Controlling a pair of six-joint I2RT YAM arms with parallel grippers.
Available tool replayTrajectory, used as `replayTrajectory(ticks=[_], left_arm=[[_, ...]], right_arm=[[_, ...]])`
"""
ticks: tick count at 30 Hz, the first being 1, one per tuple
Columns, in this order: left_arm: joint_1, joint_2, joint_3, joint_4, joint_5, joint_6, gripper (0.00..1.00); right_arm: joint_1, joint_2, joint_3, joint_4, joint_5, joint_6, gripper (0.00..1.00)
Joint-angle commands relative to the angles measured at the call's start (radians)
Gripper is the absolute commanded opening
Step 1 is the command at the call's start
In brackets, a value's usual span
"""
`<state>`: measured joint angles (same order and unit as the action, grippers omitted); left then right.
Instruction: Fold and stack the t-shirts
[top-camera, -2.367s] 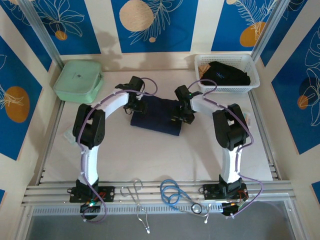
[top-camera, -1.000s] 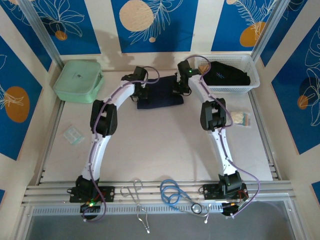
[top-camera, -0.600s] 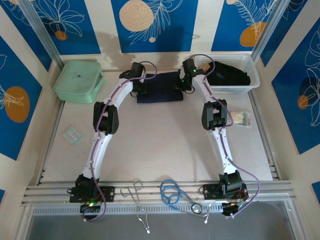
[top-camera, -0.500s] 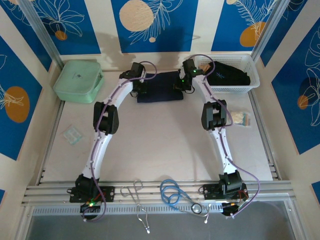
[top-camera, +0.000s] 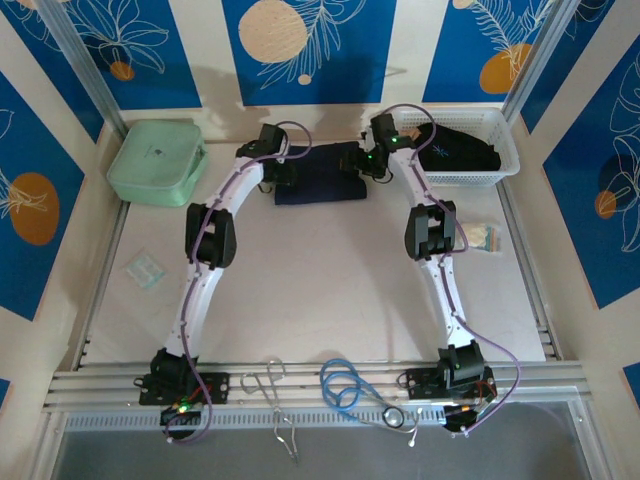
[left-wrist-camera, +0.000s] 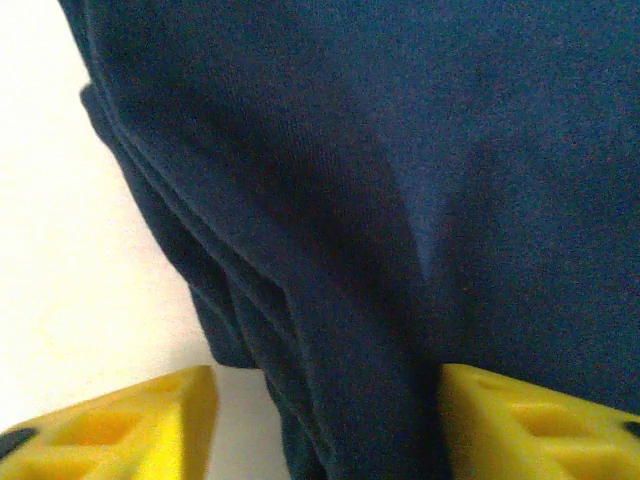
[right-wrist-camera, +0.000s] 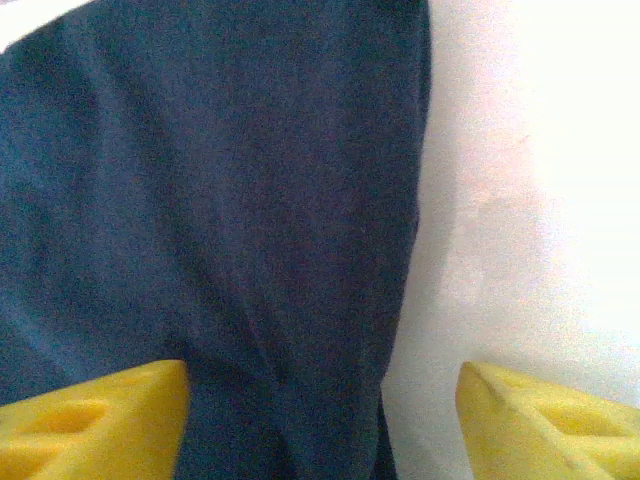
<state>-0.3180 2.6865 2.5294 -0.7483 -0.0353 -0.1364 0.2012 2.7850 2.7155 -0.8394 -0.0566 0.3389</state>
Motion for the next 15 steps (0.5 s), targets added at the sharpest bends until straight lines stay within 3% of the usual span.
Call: replayTrajectory(ticks=[1,3,5,6,15], left_arm=[[0.012,-0.055,0.021,-0.004,-0.021,0.017,0.71],[0.011,-0.087,0.022,0.000,-0.027,0.026,0.81],[0.011,-0.132,0.020,0.005,-0.031,0.039,0.98],[0.011,-0.154,0.021,0.007,-0.033,0.044,0.99],[0.005,-0.489,-0.098,0.045,-0.052,0.090,0.99]], right_arm=[[-0.004,-0.075,0.033,-0.012,-0.005,-0.022,0.80],[-0.004,-0.108,0.032,-0.017,0.005,-0.032,0.82],[-0.004,-0.146,0.036,-0.023,0.007,-0.044,0.92],[-0.002,-0.164,0.037,-0.028,0.008,-0.049,1.00],[0.046,-0.407,0.010,-0.090,0.077,-0.120,0.99]])
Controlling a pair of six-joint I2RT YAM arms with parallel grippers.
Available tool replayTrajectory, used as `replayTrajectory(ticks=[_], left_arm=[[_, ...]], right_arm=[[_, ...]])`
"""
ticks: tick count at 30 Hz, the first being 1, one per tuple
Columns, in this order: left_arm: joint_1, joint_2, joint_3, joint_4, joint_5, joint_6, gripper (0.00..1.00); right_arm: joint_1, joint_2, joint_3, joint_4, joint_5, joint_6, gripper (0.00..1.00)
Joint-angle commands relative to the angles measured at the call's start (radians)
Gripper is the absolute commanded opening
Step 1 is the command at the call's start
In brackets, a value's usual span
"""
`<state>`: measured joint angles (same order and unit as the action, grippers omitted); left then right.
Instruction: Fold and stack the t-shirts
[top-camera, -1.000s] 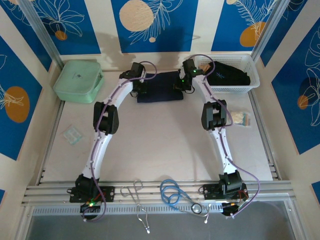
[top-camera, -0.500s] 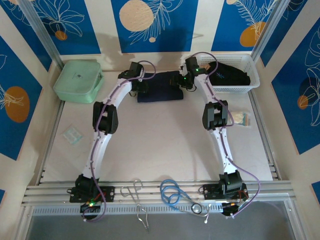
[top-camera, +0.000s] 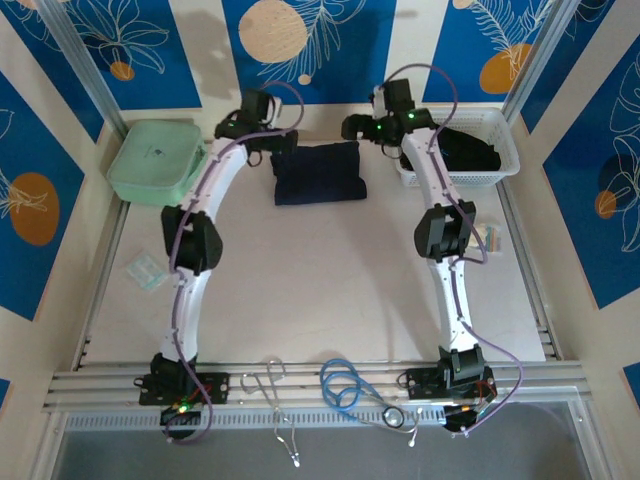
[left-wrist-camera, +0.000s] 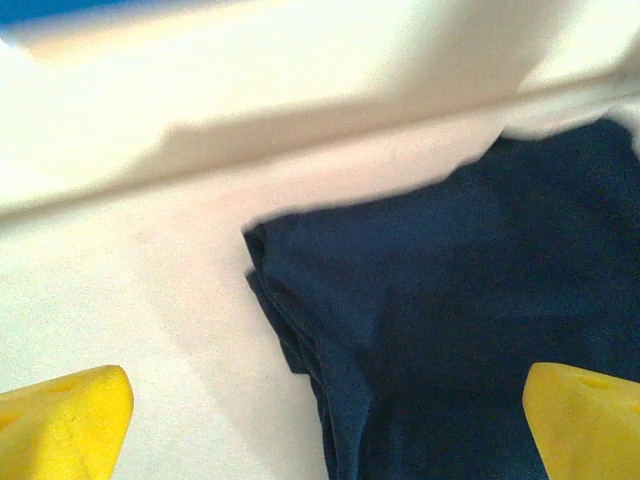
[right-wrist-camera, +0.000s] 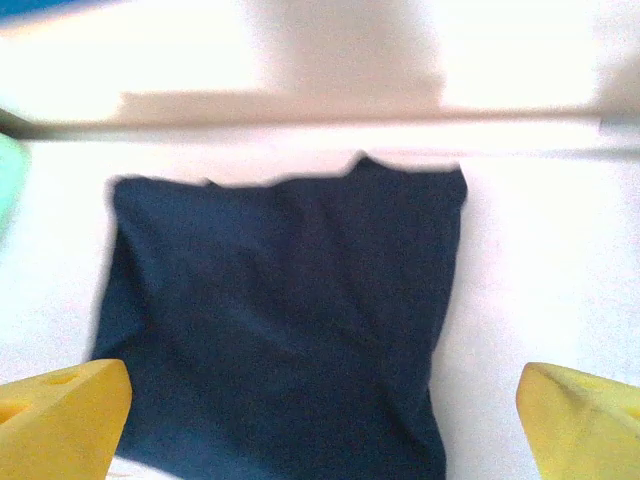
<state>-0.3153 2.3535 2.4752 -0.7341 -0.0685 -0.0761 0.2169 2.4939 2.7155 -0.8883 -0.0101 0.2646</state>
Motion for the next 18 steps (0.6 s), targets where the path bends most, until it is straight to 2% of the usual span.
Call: replayTrajectory(ticks=[1,6,10,14,18], left_arm=[[0.002,-0.208,-0.087,0.046,-0.020,0.032,0.99],[0.001,-0.441,-0.291,0.093,-0.035,0.030,0.99],[0.002,-0.659,-0.525,0.170,-0.050,0.047,0.99],[0.001,-0.893,-0.809,0.315,-0.062,0.076,0.99],[0.003,-1.145,-1.149,0.526,-0.090,0.124,0.99]], right_arm=[[0.042,-0.151,-0.007,-0.048,0.046,-0.055,0.99],[0.091,-0.353,-0.153,-0.060,0.119,-0.072,0.99],[0.131,-0.564,-0.359,-0.036,0.191,-0.076,0.99],[0.158,-0.865,-0.755,0.138,0.252,-0.080,0.99],[0.146,-1.221,-1.236,0.438,0.270,-0.094,0.99]])
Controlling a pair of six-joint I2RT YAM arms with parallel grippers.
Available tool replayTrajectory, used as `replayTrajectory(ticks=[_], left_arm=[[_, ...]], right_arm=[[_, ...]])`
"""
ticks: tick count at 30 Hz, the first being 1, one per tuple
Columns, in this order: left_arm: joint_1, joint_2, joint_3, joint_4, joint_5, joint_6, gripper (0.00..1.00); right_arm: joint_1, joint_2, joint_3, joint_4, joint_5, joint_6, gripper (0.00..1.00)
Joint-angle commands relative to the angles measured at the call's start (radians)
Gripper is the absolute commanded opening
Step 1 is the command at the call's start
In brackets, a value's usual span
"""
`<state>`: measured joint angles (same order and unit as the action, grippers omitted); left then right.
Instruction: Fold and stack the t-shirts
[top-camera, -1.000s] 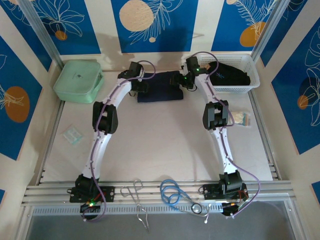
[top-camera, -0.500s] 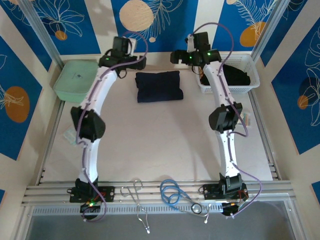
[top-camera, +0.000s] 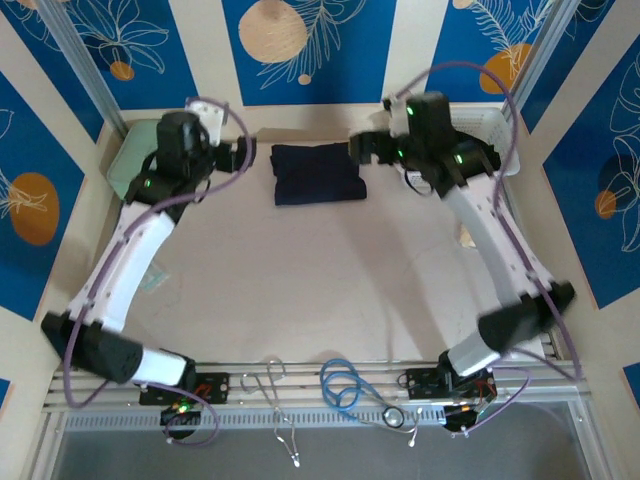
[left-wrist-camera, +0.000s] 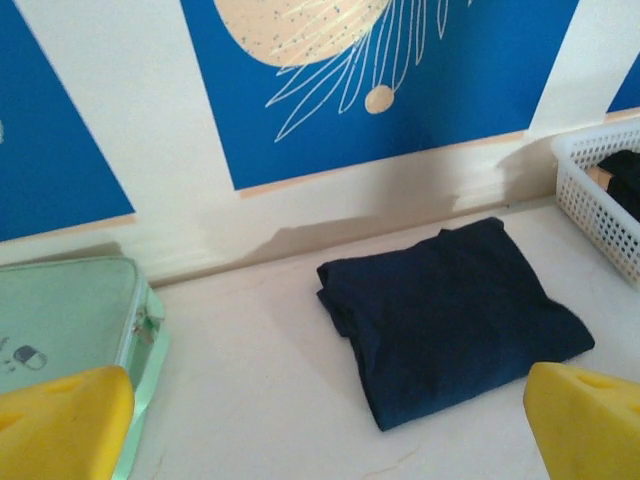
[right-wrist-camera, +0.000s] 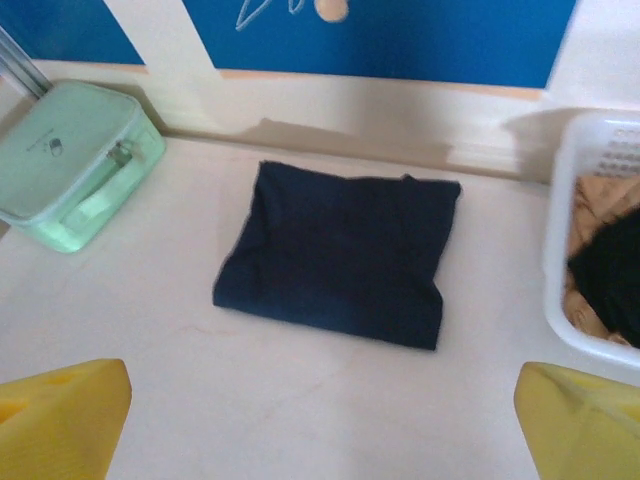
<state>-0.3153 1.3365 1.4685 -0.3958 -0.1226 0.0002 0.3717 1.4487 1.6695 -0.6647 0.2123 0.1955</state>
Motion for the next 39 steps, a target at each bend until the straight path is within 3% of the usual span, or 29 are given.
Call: replayTrajectory(ticks=[1,4,10,14,17,21,26,29,31,35,39], left_arm=[[0.003,-0.186,-0.219,0.226,-0.058,0.047,0.99],[0.004,-0.332,-0.428,0.318,-0.101,0.053,0.99],[0.003,-0.529,-0.913,0.627,-0.230,0.099,0.99],[0.005,-0.497,-1.144,0.848,-0.303,0.087,0.99],[0.020,-0.360,-1.269,1.110,-0.309,0.106,0.99],[0.077,-0.081,-1.282,1.358,-0.230,0.137,0.99],[0.134,0.119,-1.244,1.523,-0.124,0.112,0.99],[0.176,0.290,-1.242,1.722,-0.091,0.091,0.99],[0.204,0.212,-1.215,1.547,-0.016,0.063,0.99],[0.239,0.218,-1.101,1.331,0.150,0.082,0.99],[0.267,0.229,-1.105,1.358,0.149,0.043,0.99]], right_arm=[[-0.021,-0.257,-0.296,0.274,0.053,-0.031,0.99],[-0.079,-0.436,-0.527,0.360,0.058,-0.011,0.99],[-0.166,-0.635,-0.929,0.561,-0.045,-0.051,0.99],[-0.181,-0.693,-1.109,0.677,-0.013,-0.003,0.99],[-0.196,-0.703,-1.182,0.718,0.019,0.014,0.99],[-0.218,-0.704,-1.235,0.752,0.011,-0.019,0.99],[-0.253,-0.700,-1.312,0.852,-0.013,-0.034,0.99],[-0.279,-0.690,-1.373,0.933,-0.026,-0.029,0.99],[-0.298,-0.673,-1.407,0.987,-0.032,-0.027,0.99],[-0.347,-0.575,-1.435,1.107,-0.055,-0.016,0.99],[-0.378,-0.338,-1.398,1.235,-0.082,0.027,0.99]])
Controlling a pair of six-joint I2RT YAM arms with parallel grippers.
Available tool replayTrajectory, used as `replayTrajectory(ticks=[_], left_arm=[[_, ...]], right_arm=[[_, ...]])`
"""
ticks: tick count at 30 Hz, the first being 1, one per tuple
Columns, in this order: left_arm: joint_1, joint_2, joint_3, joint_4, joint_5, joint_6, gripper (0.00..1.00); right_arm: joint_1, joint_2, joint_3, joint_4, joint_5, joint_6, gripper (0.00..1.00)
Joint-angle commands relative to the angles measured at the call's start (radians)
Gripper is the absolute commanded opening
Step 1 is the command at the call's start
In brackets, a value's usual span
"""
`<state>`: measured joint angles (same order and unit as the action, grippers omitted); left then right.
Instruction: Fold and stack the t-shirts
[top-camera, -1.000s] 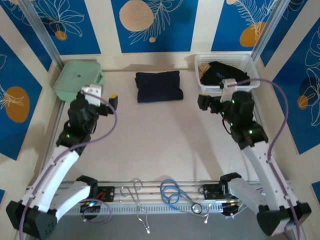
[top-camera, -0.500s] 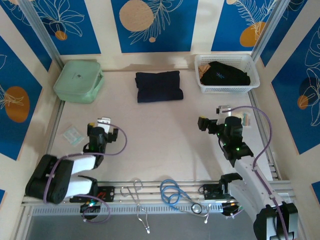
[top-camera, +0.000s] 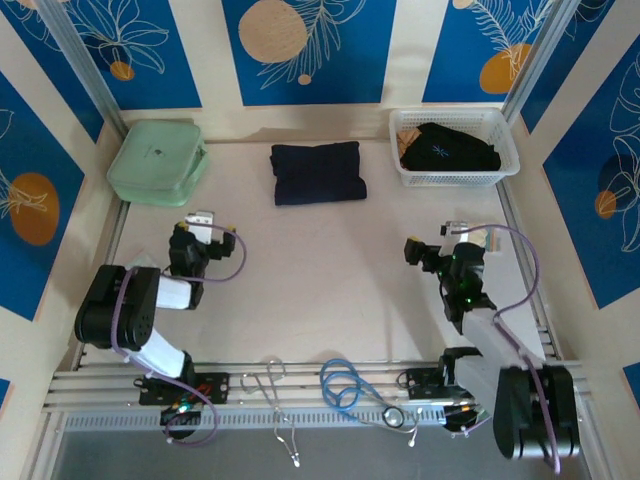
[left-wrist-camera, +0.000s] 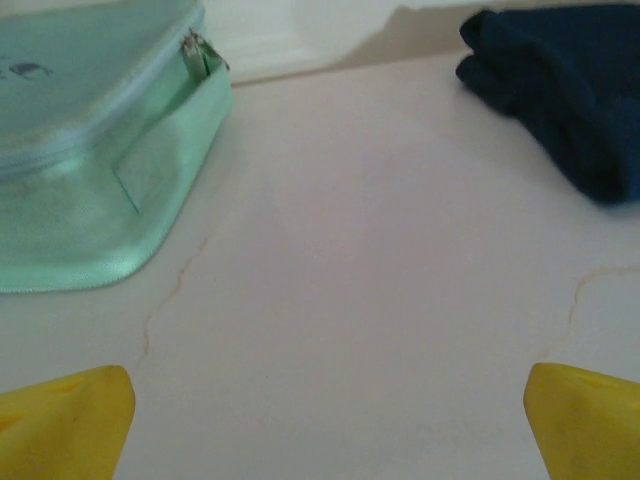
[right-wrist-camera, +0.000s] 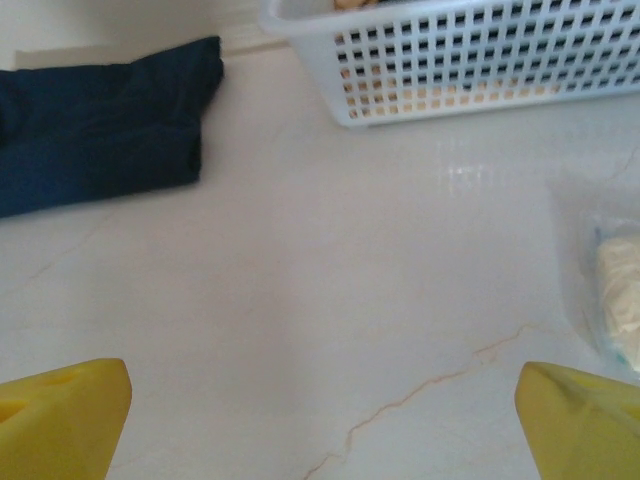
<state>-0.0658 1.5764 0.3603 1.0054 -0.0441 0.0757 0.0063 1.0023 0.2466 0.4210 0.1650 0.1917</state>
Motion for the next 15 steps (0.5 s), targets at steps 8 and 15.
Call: replayTrajectory(ticks=[8,15], left_arm=[[0.018,-0.012,0.008,-0.052,0.077,-0.031,0.99],[0.018,-0.012,0.009,-0.056,0.032,-0.045,0.99]], right_arm=[[0.014,0.353,0.079,0.406,-0.124,-0.133,0.99],[-0.021,0.495,0.120,0.453,-0.285,-0.156,0.99]])
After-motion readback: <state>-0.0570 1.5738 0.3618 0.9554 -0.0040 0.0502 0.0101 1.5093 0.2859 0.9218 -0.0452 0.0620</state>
